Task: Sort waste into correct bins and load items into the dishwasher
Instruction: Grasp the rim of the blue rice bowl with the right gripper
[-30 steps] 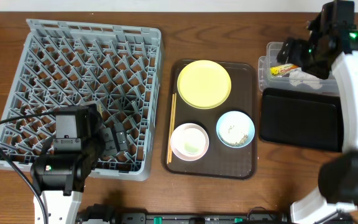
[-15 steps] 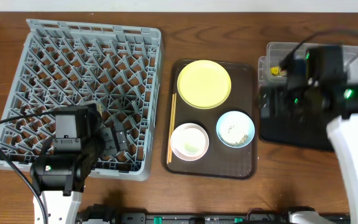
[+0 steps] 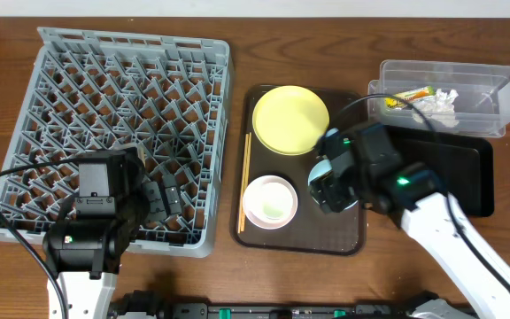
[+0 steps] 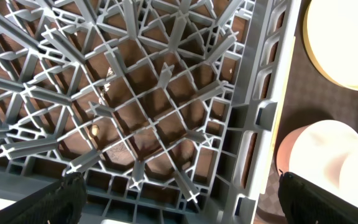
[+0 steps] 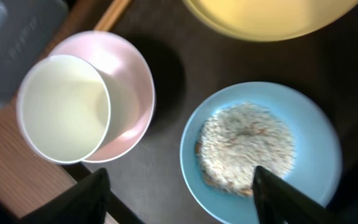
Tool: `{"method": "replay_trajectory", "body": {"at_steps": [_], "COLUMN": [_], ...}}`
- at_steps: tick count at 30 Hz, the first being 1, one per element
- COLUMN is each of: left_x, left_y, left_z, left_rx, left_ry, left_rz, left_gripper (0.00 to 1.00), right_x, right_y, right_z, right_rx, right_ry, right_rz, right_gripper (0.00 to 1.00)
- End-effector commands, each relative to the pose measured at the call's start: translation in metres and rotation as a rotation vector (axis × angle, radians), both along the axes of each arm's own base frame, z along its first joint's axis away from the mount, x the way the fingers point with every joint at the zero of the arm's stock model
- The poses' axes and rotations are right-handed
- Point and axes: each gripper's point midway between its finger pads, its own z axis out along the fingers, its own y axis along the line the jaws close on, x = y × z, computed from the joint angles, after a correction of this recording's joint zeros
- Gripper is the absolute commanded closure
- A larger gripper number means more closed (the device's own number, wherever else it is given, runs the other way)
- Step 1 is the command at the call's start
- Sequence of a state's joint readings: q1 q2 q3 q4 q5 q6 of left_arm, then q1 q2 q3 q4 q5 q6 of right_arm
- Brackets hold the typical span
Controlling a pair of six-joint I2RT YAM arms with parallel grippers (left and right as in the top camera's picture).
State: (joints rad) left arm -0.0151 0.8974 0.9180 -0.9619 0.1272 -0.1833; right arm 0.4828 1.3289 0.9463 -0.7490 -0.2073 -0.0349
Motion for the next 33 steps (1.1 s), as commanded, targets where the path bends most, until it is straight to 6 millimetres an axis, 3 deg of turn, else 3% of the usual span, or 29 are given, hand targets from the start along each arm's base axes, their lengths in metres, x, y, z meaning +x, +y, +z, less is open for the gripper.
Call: {"method": "replay_trajectory", "body": {"at_steps": [1, 6, 12, 18, 21, 33], "left_x": [0.003, 0.003, 0.003, 0.003, 0.003, 0.002], "left_y": [0.001, 0.001, 0.001, 0.001, 0.001, 0.001], "left_z": [0.008, 0.008, 0.008, 0.008, 0.008, 0.008], "left_rx": [0.012, 0.012, 0.012, 0.012, 0.012, 0.012], "left_ry": [-0.025, -0.024, -0.024, -0.024, -0.024, -0.021], "left_rz": [-0.007, -0.007, -0.007, -0.007, -0.007, -0.007], "left_gripper": [0.02, 0.02, 0.02, 0.02, 0.02, 0.02], "right_x": [-0.004, -0.004, -0.002, -0.006, -0.007, -0.012], "right_y": [0.007, 0.011, 0.012, 0.009, 0.009, 0.007], "right_z": [-0.022, -0.055, -0.073, -0.085, -0.089, -0.095], "right_rx": [-0.050, -0.089, -0.105, -0.126, -0.132, -0.162], "right_ry": [0.037, 0.127, 0.171, 0.208, 0.220, 0.234], "right_rz": [0.040, 0.025, 0.002, 0.002, -0.002, -0.051], "right_gripper": [0.38, 0.53, 0.63, 0.68, 0.76, 0.79]}}
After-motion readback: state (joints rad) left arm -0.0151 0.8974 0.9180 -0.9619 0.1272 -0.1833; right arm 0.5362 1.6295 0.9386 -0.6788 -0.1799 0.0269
